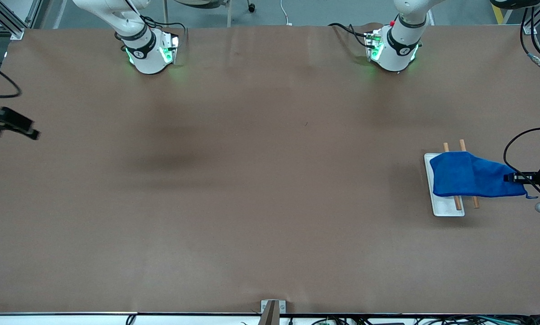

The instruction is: Right arm passes towel to left arm to hang

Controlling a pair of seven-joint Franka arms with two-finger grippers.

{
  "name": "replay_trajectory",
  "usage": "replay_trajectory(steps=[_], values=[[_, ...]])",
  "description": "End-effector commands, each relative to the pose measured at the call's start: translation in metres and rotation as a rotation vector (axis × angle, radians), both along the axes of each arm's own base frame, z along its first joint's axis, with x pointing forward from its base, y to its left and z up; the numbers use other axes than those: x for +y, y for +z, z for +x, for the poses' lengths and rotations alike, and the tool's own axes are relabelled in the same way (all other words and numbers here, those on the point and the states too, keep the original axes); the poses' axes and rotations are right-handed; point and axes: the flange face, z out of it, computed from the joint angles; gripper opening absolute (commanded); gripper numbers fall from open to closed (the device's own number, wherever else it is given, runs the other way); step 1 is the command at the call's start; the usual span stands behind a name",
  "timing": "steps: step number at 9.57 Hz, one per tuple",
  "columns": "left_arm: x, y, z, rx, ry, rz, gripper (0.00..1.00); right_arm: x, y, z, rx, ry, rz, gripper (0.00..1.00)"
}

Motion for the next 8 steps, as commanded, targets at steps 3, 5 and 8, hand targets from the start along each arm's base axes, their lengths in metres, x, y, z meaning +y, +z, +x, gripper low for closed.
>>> replay_trajectory(steps=[3,5,8], values=[[-0.003,0.033,0.002,-0.045,0.017,0.024,1.00,-0.016,0.023,-0.038,0.054,-0.038,-0.009,1.00],[-0.035,0.096,0.000,-0.100,0.095,0.060,1.00,-0.008,0.021,-0.044,0.049,-0.029,-0.009,1.00],[-0.064,0.175,-0.011,-0.196,0.078,0.112,1.00,0.001,0.018,-0.043,0.053,-0.015,-0.018,1.00]])
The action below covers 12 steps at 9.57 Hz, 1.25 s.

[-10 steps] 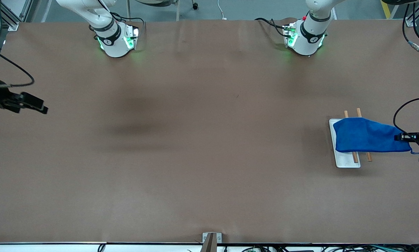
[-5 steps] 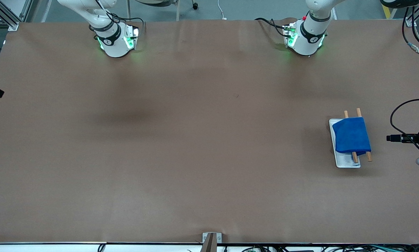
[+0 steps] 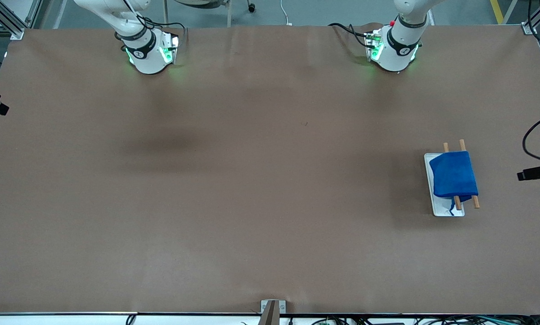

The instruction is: Right arm passes towel to left arm to hang

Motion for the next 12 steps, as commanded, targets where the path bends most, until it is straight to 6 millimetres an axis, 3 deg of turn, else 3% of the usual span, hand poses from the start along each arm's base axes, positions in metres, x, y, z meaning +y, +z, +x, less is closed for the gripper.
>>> replay_trajectory(steps=[1,2,3,5,7,9,12], values=[[-0.003,0.019,-0.015,0.001,-0.065,0.014,1.00,0.008,-0.002,-0.008,-0.008,0.002,-0.025,1.00],[-0.019,0.043,-0.022,-0.018,-0.084,0.026,1.00,0.009,-0.003,-0.014,-0.011,0.004,-0.023,1.00],[-0.052,0.076,-0.030,-0.062,-0.128,0.036,1.00,0.010,-0.003,-0.014,-0.019,0.006,-0.024,1.00],[-0.094,0.108,-0.047,-0.067,-0.185,0.041,1.00,0.019,-0.003,-0.013,-0.012,-0.022,-0.026,1.00],[-0.116,0.136,-0.067,-0.084,-0.190,-0.016,1.00,0.022,-0.002,-0.013,-0.009,-0.047,-0.026,1.00],[-0.146,0.142,-0.100,-0.067,-0.190,0.013,1.00,0.021,0.012,-0.015,-0.019,-0.052,-0.029,1.00],[-0.171,0.119,-0.130,-0.049,-0.160,0.027,1.00,0.015,0.016,-0.010,-0.030,-0.062,-0.031,1.00]])
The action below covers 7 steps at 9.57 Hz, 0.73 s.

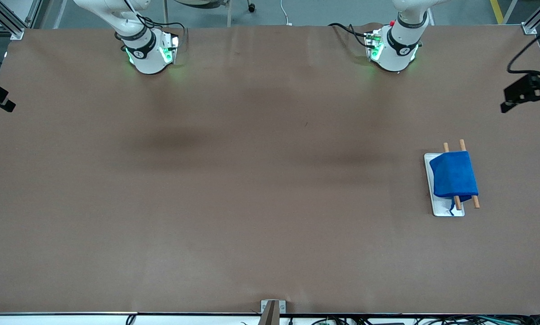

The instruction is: Right arm passes towel to left arm to hang

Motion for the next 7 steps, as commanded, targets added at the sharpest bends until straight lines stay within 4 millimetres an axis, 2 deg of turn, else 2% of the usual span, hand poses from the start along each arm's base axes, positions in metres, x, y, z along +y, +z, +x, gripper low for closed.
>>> replay_trajectory(steps=[1,7], values=[[-0.0230,-0.0266,-0.0284,0.015,0.044,0.013,1.00,-0.0027,0.0061,-0.0013,-0.003,-0.023,-0.020,1.00],[-0.0149,-0.0251,-0.0267,0.016,0.060,0.021,1.00,-0.0013,0.0074,-0.0022,0.004,0.011,-0.058,1.00]])
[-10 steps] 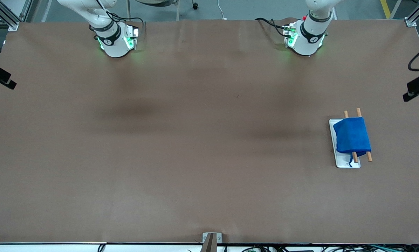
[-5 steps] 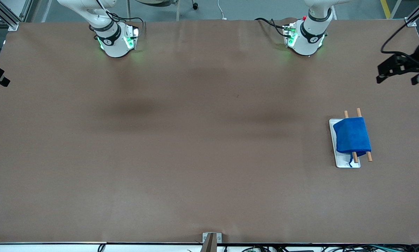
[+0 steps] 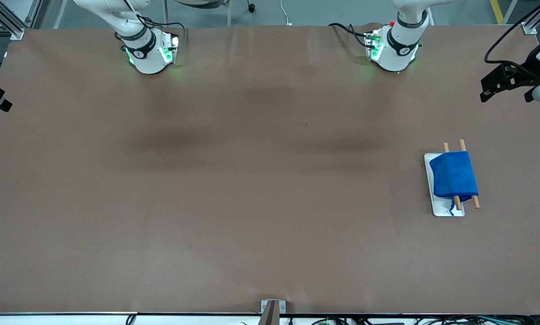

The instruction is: Right arm passes towel to left arm to hang

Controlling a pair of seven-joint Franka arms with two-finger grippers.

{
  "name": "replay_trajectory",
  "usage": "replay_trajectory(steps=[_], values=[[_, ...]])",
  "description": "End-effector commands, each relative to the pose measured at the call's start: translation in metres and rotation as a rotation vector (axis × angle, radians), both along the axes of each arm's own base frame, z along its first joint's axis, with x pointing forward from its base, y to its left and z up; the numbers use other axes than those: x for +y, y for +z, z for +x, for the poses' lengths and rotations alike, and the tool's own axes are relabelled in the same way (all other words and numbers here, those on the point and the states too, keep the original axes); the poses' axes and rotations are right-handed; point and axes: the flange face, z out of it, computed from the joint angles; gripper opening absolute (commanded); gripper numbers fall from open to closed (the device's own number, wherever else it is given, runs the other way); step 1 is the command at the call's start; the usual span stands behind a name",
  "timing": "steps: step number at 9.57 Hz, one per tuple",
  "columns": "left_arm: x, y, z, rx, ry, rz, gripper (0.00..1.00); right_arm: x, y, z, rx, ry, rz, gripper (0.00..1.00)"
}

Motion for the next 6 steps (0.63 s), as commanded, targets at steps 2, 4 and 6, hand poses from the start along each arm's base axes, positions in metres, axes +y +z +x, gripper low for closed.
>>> replay_trajectory(steps=[2,4,6], values=[[-0.002,-0.008,0.007,0.007,-0.009,-0.003,1.00,0.002,0.004,-0.004,0.022,0.009,-0.025,1.00],[-0.001,-0.009,0.012,0.040,-0.004,-0.016,1.00,0.004,0.003,-0.003,0.025,0.014,-0.021,1.00],[-0.003,-0.008,0.015,0.038,-0.007,-0.019,1.00,0.004,0.002,-0.003,0.026,0.014,-0.020,1.00]])
